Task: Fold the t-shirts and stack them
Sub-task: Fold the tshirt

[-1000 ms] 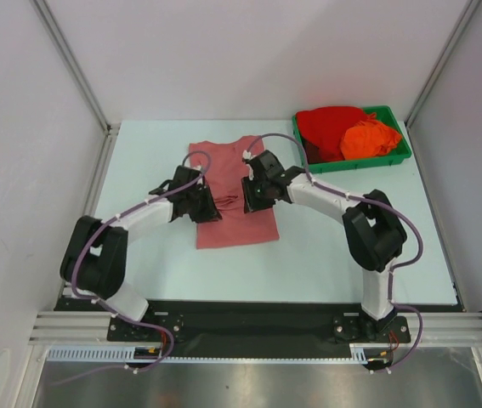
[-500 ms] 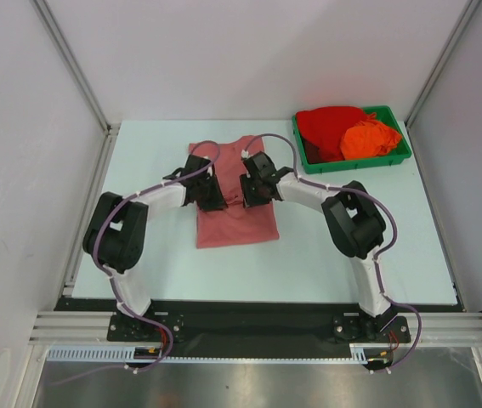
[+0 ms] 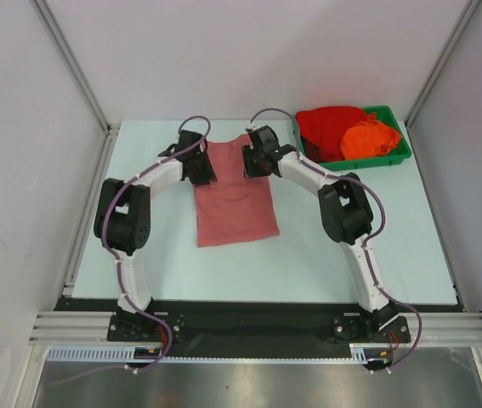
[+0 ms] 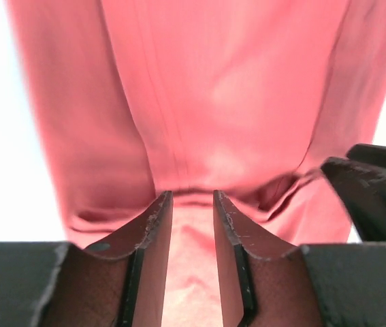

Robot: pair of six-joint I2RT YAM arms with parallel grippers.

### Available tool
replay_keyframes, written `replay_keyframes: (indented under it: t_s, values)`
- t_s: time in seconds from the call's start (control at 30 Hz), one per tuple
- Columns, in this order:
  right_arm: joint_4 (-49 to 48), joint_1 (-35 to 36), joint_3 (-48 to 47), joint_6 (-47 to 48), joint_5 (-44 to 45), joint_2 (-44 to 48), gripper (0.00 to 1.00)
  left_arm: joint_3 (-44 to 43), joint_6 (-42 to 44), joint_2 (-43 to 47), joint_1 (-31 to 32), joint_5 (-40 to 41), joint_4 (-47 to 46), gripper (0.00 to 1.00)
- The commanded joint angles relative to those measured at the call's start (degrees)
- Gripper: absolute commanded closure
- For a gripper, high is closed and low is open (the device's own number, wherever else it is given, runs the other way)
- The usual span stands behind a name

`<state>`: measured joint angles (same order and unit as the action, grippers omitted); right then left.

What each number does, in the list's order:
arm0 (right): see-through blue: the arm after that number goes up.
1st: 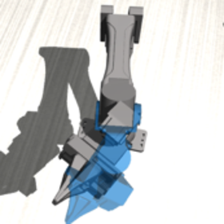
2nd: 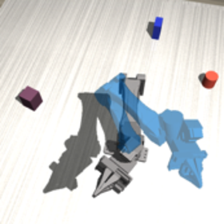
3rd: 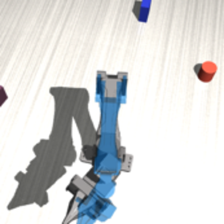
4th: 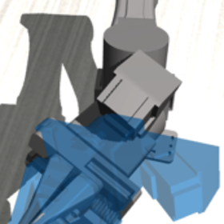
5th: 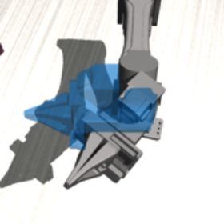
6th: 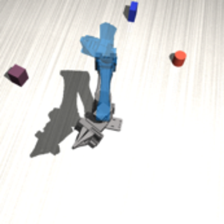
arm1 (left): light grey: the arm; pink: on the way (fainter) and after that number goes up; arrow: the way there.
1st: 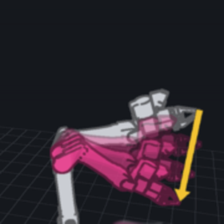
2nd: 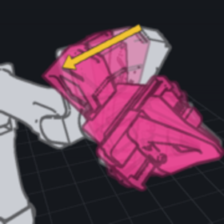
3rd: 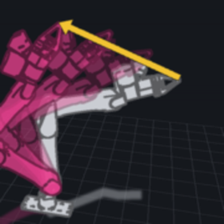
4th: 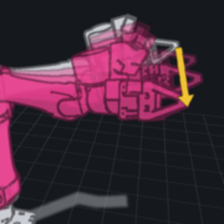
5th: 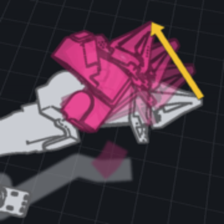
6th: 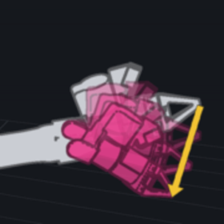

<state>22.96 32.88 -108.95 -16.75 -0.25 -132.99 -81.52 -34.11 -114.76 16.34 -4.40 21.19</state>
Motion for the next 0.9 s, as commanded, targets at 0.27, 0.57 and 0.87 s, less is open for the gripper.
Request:
replay_keyframes:
  t_s: [0.27, 0.57, 0.87]
  values:
    - [-2.12, -2.55, 12.93, 0.85, -12.64, 13.36, 0.54, 13.82, 1.42, 16.84, -0.69, -6.92, -6.85, 0.64]
    - [-10.02, -6.43, 28.86, -5.21, -25.32, 18.63, 0.69, 24.47, -0.61, 16.32, -4.47, -9.13, -9.68, 0.67]
    - [-12.86, -8.54, 42.14, -5.04, -25.59, 27.5, 0.75, 30.62, 1.59, 24.2, -4.65, -4.91, -8.36, 0.56]
